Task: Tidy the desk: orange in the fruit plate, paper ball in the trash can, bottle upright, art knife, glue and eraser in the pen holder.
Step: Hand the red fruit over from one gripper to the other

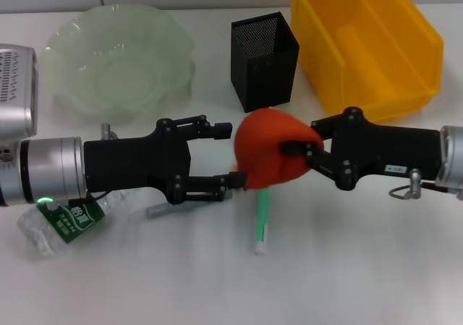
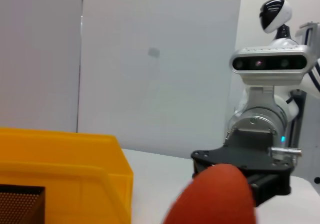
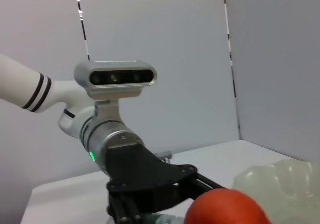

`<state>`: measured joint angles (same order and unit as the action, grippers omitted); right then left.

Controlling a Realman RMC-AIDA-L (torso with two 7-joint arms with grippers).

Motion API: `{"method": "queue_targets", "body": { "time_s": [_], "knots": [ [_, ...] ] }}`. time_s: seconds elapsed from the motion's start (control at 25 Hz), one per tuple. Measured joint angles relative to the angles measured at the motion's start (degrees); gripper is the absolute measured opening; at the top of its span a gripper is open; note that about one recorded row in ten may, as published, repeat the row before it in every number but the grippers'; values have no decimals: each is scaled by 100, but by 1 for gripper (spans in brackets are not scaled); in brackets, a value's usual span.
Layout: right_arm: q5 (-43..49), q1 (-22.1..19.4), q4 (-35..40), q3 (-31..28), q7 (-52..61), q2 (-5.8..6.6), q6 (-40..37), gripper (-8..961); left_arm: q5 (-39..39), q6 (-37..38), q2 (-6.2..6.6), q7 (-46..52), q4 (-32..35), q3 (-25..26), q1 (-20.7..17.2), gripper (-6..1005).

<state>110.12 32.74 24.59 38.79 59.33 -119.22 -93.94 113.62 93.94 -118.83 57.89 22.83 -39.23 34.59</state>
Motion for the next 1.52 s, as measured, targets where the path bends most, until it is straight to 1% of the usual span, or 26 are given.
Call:
{"method": "queue_targets", "body": {
  "time_s": [0.68, 1.12, 1.4, 1.52],
  "knots": [
    [16, 173, -420, 6, -168, -22, 63, 45, -75, -105, 1, 3, -59, -2, -2, 692],
    [4, 187, -454, 6, -169, -22, 89, 46, -99, -176, 1, -130, -59, -35, -14, 686],
    [0, 189, -456, 6, -168, -22, 89, 45, -114, -185, 1, -134, -59, 6, -25, 439],
    [0, 189, -456, 6, -168, -22, 89, 45, -116, -185, 1, -135, -59, -13, -19, 404]
  ]
}}
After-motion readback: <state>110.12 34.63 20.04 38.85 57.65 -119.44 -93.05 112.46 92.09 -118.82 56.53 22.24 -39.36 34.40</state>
